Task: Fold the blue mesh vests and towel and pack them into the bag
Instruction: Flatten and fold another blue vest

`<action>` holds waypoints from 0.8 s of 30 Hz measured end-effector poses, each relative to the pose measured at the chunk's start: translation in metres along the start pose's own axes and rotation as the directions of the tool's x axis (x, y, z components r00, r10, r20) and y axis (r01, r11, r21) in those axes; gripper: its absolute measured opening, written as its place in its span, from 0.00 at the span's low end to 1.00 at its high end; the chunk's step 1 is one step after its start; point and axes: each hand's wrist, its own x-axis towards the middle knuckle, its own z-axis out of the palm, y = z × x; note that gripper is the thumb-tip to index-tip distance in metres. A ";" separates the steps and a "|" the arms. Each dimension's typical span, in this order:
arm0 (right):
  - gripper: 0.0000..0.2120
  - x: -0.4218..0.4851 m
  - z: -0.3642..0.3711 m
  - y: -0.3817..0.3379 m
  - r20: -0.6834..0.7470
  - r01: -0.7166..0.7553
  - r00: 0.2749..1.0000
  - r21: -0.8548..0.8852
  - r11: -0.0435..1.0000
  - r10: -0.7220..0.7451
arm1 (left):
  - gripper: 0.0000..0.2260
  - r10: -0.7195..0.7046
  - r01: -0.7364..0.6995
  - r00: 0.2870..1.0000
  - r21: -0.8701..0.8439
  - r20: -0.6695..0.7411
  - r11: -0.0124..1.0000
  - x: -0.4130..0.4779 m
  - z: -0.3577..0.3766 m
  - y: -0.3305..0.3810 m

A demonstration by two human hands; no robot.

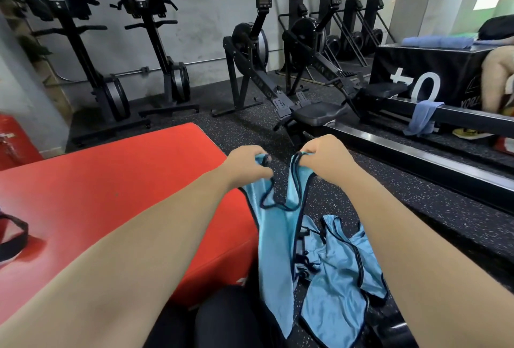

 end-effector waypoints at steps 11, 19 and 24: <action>0.19 -0.005 -0.007 0.015 0.179 -0.016 0.984 0.083 0.996 0.001 | 0.12 0.100 -0.064 0.984 -0.229 0.147 0.971 0.005 0.015 0.027; 0.23 0.014 -0.030 0.037 -0.059 -0.071 0.996 -0.062 0.996 0.067 | 0.07 0.061 -0.100 0.971 0.163 0.231 0.982 0.039 0.010 0.033; 0.21 0.031 -0.038 0.057 -0.197 -0.123 0.976 -0.147 0.981 0.093 | 0.13 0.187 -0.126 0.981 0.585 -0.045 0.801 0.082 0.009 0.026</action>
